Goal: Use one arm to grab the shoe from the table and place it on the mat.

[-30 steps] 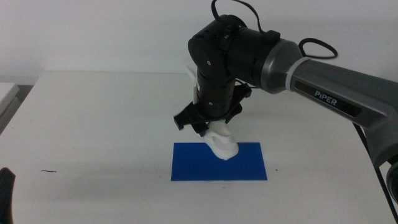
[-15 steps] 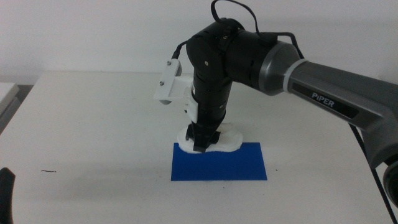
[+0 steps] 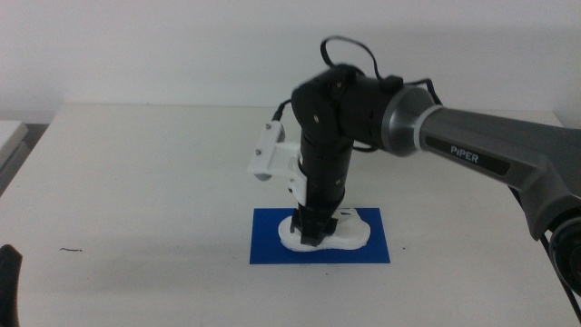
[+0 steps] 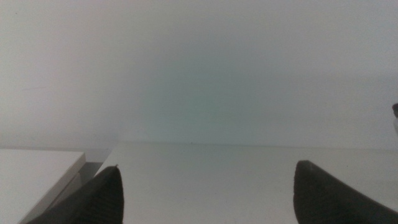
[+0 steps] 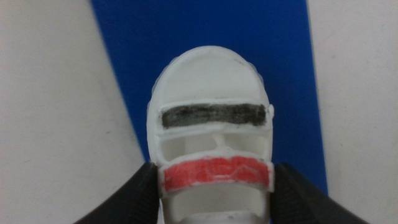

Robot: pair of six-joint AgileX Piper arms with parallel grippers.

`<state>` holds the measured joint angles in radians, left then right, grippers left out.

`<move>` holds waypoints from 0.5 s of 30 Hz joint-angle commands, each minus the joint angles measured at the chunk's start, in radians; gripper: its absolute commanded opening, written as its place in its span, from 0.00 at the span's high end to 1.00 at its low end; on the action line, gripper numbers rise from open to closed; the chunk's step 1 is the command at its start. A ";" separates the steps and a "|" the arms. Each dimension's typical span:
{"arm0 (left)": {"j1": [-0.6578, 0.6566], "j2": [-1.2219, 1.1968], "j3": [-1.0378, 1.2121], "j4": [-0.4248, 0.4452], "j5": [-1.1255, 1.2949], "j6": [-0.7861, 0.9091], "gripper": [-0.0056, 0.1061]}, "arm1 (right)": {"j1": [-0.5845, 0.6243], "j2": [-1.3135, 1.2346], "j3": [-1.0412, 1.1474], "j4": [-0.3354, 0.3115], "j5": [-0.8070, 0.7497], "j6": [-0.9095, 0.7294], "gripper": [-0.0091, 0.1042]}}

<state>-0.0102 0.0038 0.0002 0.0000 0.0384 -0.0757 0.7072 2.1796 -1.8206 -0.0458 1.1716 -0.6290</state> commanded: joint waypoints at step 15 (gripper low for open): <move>0.000 -0.004 0.000 0.000 -0.011 -0.001 0.11 | -0.021 -0.004 0.120 -0.004 -0.197 -0.041 0.38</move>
<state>-0.0102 0.0038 0.0002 0.0000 0.0384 -0.0757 0.6967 2.1718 -1.7091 -0.0458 0.9826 -0.6595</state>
